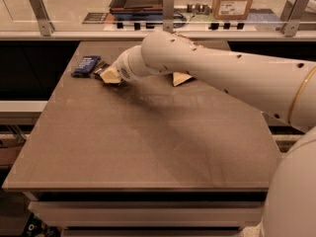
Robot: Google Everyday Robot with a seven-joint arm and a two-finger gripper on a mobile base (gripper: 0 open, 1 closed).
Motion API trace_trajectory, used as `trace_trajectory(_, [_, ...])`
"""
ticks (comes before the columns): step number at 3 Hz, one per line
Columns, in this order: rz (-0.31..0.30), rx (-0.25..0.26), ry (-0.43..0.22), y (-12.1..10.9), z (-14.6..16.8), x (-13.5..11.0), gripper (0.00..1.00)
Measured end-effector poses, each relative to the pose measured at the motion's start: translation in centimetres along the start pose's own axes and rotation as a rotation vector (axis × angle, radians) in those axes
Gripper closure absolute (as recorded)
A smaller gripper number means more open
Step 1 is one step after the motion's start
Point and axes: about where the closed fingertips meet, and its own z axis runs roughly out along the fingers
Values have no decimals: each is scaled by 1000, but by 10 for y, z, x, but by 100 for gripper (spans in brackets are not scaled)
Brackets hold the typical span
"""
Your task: Move rxbar chocolate near rxbar blueberry
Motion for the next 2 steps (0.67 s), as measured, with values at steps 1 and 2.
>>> trace_trajectory(1, [-1, -2, 0, 1, 1, -1, 14])
trace_trajectory(2, [-2, -4, 0, 3, 2, -1, 0])
